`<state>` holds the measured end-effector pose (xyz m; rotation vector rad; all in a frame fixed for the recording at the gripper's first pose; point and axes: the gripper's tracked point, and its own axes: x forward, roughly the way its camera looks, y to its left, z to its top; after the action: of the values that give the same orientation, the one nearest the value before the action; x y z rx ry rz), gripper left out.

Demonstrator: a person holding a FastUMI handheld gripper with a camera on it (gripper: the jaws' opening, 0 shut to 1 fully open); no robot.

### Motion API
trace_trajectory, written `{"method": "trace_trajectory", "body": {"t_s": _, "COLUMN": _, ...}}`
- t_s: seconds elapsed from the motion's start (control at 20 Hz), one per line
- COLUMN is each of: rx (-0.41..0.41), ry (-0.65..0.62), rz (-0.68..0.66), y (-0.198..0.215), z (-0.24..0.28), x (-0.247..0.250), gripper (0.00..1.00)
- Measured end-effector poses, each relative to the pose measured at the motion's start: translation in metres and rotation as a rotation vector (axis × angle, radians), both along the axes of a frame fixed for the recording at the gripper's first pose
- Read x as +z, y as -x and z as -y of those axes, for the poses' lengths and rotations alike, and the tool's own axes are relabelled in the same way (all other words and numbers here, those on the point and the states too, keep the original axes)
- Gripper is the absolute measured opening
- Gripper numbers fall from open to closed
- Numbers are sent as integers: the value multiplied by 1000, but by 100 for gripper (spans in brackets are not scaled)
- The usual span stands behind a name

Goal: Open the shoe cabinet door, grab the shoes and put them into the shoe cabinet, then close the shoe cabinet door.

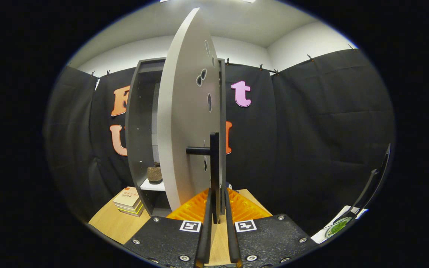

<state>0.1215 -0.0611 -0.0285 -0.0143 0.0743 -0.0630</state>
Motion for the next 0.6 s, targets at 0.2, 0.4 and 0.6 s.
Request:
{"method": "trace_trajectory", "body": {"t_s": 0.2, "rx": -42, "ry": 8, "rz": -4, "y": 4, "z": 27, "x": -2, "gripper": 19}}
{"method": "trace_trajectory", "body": {"t_s": 0.4, "rx": -84, "ry": 18, "rz": -4, "y": 6, "z": 55, "x": -3, "gripper": 19}}
{"method": "trace_trajectory", "body": {"t_s": 0.6, "rx": -120, "ry": 18, "rz": -4, "y": 5, "z": 78, "x": -5, "gripper": 11}}
